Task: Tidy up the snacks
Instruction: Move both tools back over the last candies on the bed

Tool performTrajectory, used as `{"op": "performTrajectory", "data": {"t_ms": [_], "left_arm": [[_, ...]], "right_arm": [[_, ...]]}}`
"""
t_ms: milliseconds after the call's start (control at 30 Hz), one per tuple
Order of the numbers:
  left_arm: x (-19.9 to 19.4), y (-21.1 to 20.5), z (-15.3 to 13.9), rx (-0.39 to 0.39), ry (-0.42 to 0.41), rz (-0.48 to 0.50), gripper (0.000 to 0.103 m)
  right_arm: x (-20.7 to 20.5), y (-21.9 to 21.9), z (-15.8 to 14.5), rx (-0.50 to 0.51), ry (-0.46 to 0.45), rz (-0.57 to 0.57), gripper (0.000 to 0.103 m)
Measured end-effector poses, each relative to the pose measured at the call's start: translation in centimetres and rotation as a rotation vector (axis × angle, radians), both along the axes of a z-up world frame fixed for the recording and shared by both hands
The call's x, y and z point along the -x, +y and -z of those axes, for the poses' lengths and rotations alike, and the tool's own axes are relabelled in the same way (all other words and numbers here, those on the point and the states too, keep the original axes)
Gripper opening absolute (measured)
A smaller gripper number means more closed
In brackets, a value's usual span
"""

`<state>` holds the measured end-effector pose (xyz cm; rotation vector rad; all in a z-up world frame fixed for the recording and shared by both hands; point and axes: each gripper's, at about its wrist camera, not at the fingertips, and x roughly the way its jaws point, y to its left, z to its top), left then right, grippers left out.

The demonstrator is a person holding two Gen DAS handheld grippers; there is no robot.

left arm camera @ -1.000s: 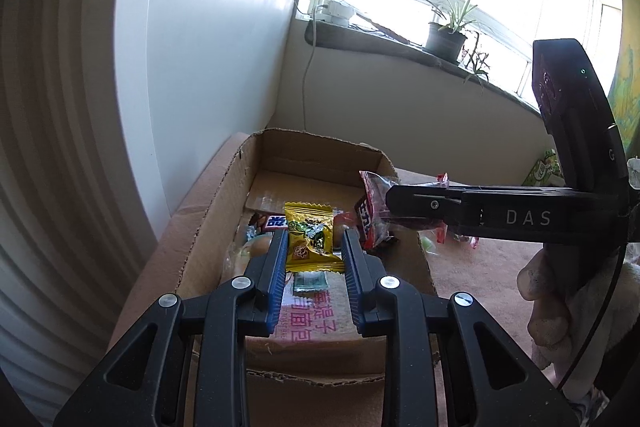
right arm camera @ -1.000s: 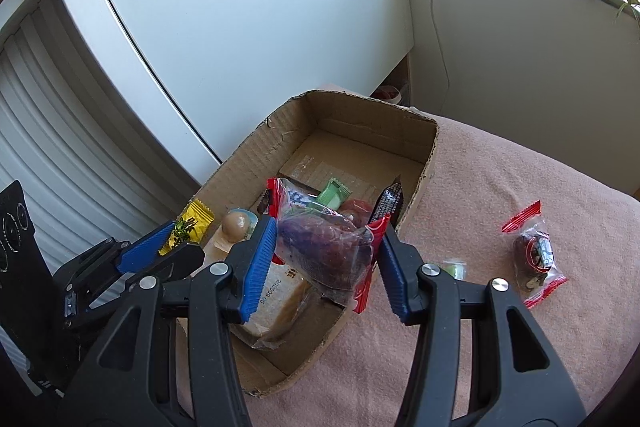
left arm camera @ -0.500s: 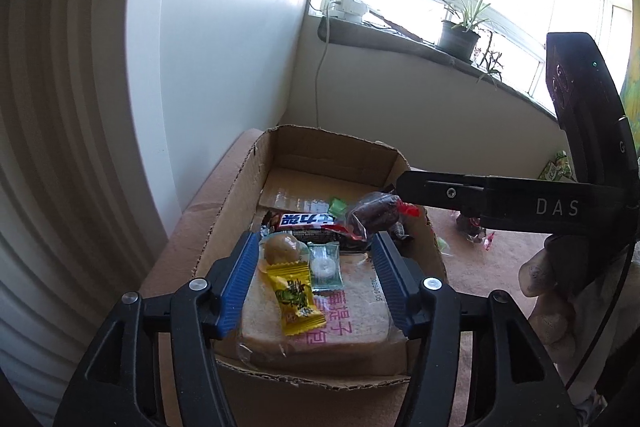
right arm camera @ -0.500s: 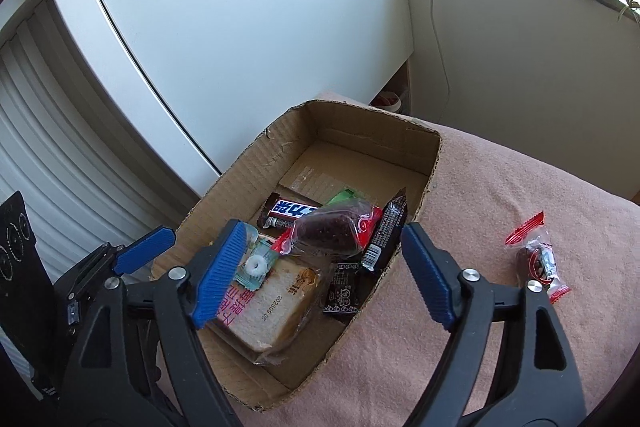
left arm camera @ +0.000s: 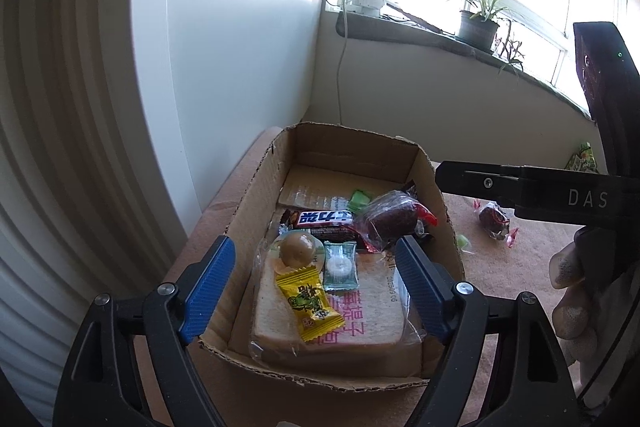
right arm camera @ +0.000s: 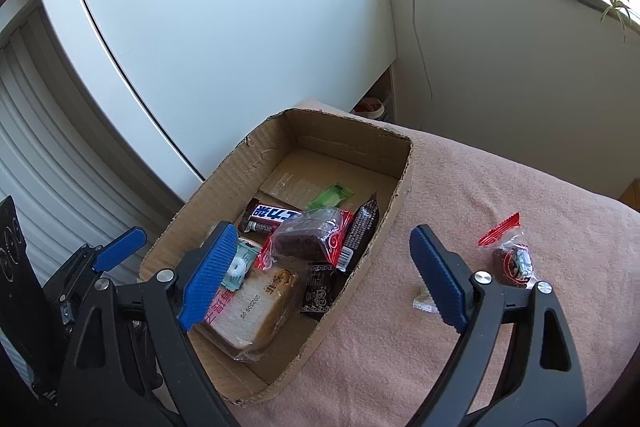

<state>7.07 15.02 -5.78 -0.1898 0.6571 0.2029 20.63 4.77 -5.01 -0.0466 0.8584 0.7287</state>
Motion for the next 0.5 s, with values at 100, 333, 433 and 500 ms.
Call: {"op": "performTrajectory", "data": {"t_ms": [100, 333, 433, 500], "left_arm": [[-0.2, -0.3, -0.1, -0.002, -0.002, 0.007, 0.082], [-0.5, -1.9, -0.5, 0.005, -0.010, 0.039, 0.082], [-0.7, -3.0, -0.8, 0.002, -0.023, 0.061, 0.082], [-0.9, -3.7, -1.0, -0.004, -0.031, 0.078, 0.082]], "right_arm": [[-0.1, -0.8, -0.2, -0.001, -0.008, 0.012, 0.090], [-0.8, -4.5, -0.8, 0.002, -0.033, 0.059, 0.090], [-1.6, -6.6, -0.9, 0.007, -0.034, 0.092, 0.090], [-2.3, -7.9, -0.8, 0.014, -0.032, 0.116, 0.090]]}}
